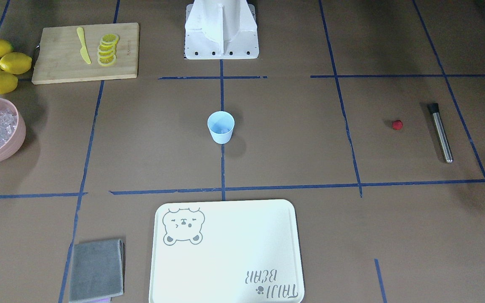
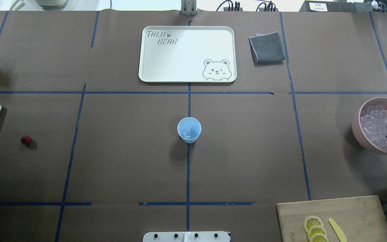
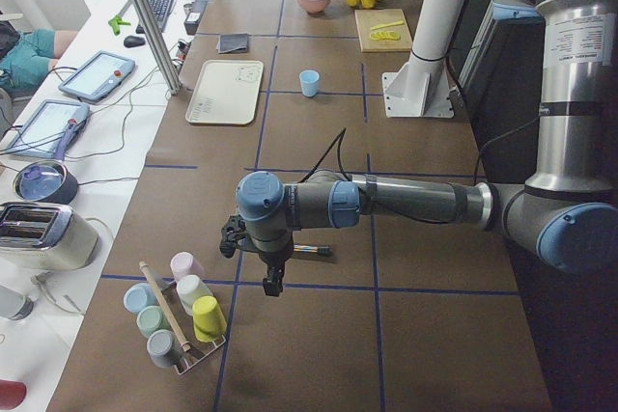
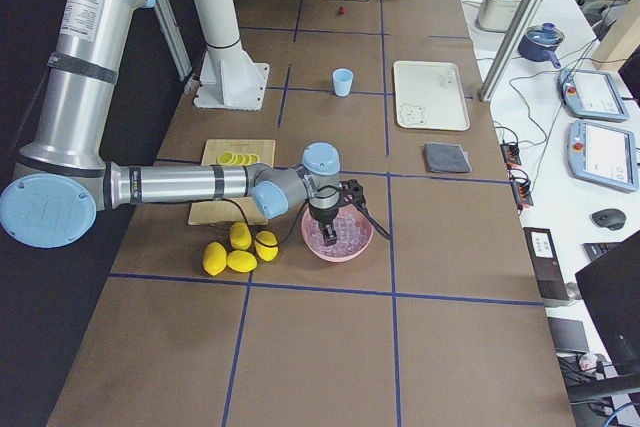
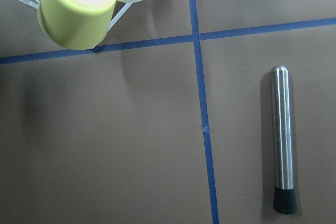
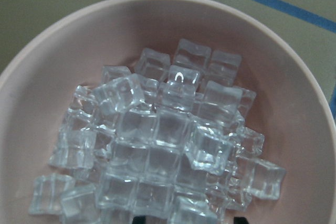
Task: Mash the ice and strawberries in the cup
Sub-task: 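Move the right gripper back down into the ice bowl, then grasp another ice cube with the right gripper and lift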
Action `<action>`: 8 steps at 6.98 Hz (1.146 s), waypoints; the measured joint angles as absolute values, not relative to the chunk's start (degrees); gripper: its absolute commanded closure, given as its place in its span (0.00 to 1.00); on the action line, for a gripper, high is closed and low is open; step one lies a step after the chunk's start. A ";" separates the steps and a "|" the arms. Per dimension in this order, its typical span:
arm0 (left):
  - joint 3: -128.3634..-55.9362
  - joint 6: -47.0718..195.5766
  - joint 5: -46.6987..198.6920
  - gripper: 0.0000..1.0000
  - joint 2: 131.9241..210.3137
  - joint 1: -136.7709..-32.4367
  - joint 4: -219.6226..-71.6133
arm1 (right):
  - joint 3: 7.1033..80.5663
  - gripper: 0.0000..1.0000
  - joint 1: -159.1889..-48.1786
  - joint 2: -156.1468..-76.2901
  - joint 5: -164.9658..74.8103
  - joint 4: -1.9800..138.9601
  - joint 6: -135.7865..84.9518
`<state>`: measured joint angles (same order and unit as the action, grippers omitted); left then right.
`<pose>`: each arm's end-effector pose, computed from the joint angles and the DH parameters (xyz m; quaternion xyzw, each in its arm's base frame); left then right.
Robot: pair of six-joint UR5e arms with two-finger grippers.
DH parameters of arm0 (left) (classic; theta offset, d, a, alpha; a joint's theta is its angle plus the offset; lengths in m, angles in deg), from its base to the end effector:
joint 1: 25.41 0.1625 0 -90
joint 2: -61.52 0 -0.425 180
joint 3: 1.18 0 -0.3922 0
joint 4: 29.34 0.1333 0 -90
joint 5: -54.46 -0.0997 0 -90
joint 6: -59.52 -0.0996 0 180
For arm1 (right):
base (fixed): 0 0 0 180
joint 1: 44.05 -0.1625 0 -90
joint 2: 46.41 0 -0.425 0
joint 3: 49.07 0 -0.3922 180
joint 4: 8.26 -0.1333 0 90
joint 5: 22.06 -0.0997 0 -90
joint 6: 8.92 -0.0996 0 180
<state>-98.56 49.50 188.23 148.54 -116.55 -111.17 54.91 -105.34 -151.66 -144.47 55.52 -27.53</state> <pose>-0.0736 -0.4623 0.6352 0.0058 0.3737 0.0596 0.9256 -0.1250 -0.3946 0.6154 0.0806 -0.3328 -0.1426 0.9287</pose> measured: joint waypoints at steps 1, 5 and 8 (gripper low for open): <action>-98.56 49.50 188.23 0.00 148.54 -116.55 -111.18 | 54.91 0.91 -105.80 -151.69 -144.72 55.53 -27.47; -98.75 49.50 188.23 0.00 148.60 -116.55 -111.09 | 62.22 0.89 -111.29 -150.27 -145.74 61.96 -27.71; -98.97 49.50 188.23 0.00 148.54 -116.55 -111.04 | 68.40 0.87 -103.89 -134.96 -144.87 75.35 -37.48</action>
